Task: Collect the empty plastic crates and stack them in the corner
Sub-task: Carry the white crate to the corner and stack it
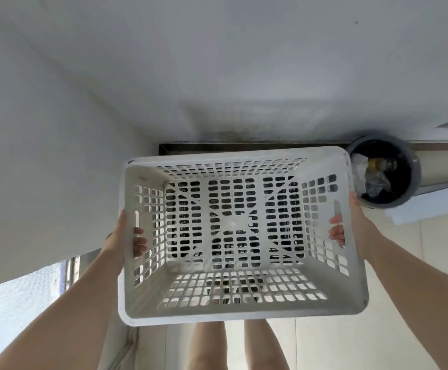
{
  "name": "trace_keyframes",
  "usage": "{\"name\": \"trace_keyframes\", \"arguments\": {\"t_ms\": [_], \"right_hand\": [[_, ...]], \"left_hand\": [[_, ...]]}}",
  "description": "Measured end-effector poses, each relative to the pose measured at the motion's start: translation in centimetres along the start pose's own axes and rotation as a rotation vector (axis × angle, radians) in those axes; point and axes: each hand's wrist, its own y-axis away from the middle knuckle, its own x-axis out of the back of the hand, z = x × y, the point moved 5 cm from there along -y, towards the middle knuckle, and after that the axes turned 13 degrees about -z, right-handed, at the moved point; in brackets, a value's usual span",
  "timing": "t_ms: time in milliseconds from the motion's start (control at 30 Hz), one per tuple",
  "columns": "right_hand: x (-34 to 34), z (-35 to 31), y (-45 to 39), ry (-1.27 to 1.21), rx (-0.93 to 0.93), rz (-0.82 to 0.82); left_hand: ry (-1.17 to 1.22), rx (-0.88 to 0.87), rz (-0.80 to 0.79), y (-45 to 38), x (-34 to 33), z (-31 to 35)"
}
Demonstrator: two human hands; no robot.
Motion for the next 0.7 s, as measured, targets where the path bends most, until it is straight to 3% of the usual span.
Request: {"name": "trace_keyframes", "arguments": {"t_ms": [167,367,700], "right_hand": [[-1.1,-0.2,-4.2,-0.015,-0.001,0.031],[-0.5,0.7,-5.9,-0.042,0.102,0.192],[-0.5,0.7,-6.0,-0.072,0.144,0.274]], "left_hand": [[-0.002,-0.008,0.044,-4.3,-1.0,0.3],[-0.006,-0.089,0.221,-6.3,-0.6,-0.4],[-0.010,-0.030,0.157,-6.5,-1.1,0.0]]}}
